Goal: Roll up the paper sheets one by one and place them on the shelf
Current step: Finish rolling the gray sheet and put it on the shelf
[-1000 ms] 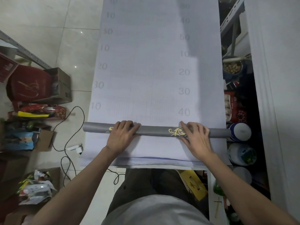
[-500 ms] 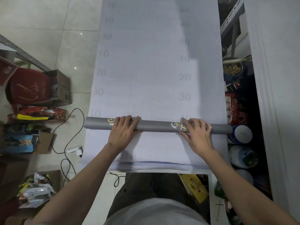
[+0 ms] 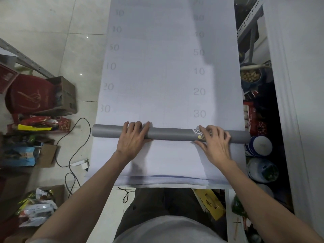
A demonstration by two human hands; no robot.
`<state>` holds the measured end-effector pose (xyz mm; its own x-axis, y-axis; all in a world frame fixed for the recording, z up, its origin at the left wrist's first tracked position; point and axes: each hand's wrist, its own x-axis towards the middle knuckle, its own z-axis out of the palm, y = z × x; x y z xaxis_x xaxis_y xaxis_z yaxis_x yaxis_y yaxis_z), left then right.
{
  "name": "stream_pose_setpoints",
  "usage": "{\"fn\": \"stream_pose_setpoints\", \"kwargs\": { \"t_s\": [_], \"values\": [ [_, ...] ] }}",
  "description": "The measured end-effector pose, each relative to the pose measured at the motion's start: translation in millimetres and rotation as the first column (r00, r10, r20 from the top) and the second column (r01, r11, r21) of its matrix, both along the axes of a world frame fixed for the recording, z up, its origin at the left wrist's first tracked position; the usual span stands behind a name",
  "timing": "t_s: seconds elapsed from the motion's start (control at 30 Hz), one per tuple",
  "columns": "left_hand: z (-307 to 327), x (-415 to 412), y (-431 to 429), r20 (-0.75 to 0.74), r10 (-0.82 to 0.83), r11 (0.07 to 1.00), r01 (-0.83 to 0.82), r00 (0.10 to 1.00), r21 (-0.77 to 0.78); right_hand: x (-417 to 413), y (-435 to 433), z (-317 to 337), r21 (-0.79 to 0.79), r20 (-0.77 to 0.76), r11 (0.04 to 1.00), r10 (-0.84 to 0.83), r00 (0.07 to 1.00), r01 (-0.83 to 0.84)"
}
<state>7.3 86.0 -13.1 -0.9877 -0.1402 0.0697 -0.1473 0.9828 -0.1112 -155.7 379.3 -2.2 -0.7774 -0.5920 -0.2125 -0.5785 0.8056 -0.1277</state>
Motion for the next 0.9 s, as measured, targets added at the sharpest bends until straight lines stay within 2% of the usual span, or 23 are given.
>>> {"fn": "stream_pose_setpoints", "kwargs": {
  "t_s": [0.1, 0.17, 0.27, 0.4, 0.53, 0.67, 0.83, 0.9],
  "values": [
    [1.3, -2.3, -2.6, -0.045, -0.006, 0.999, 0.008, 0.999, 0.035, -2.7, -1.4, 3.0, -0.086, -0.005, 0.993, -0.083, 0.997, 0.082],
    [-1.2, -1.4, -3.2, -0.073, -0.042, 0.996, 0.047, 0.996, 0.071, -1.2, -1.3, 2.3, -0.106, -0.030, 0.992, -0.072, 0.997, 0.068],
    [-4.3, 0.9, -3.5, -0.061, -0.028, 0.991, 0.035, 0.998, 0.131, 1.9, 0.5, -1.6, -0.077, -0.032, 0.997, -0.035, 0.999, 0.033],
    [-0.5, 2.8, -6.0, 0.004, -0.010, 0.995, 0.009, 1.000, 0.095, -0.7, 0.8, -3.5, -0.012, -0.044, 1.000, -0.010, 0.999, 0.010],
    [4.5, -0.6, -7.5, -0.045, 0.003, 0.994, 0.002, 0.999, 0.114, -5.4, -0.1, -3.1, -0.052, -0.048, 0.995, -0.083, 0.995, 0.081],
    [0.8, 2.4, -4.3, -0.041, 0.030, 0.987, -0.023, 0.999, 0.157, 1.5, 1.1, -5.6, -0.090, -0.075, 0.993, -0.078, 0.994, 0.071],
    [2.9, 2.9, -3.4, -0.004, 0.054, 0.992, -0.053, 0.999, 0.115, 0.6, 6.8, -6.4, 0.009, -0.046, 0.999, -0.040, 0.998, 0.040],
    [4.1, 2.2, -7.2, 0.001, 0.059, 0.991, -0.059, 0.998, 0.124, -4.1, 8.1, -5.0, -0.007, -0.065, 0.998, -0.058, 0.996, 0.058]
  ]
}}
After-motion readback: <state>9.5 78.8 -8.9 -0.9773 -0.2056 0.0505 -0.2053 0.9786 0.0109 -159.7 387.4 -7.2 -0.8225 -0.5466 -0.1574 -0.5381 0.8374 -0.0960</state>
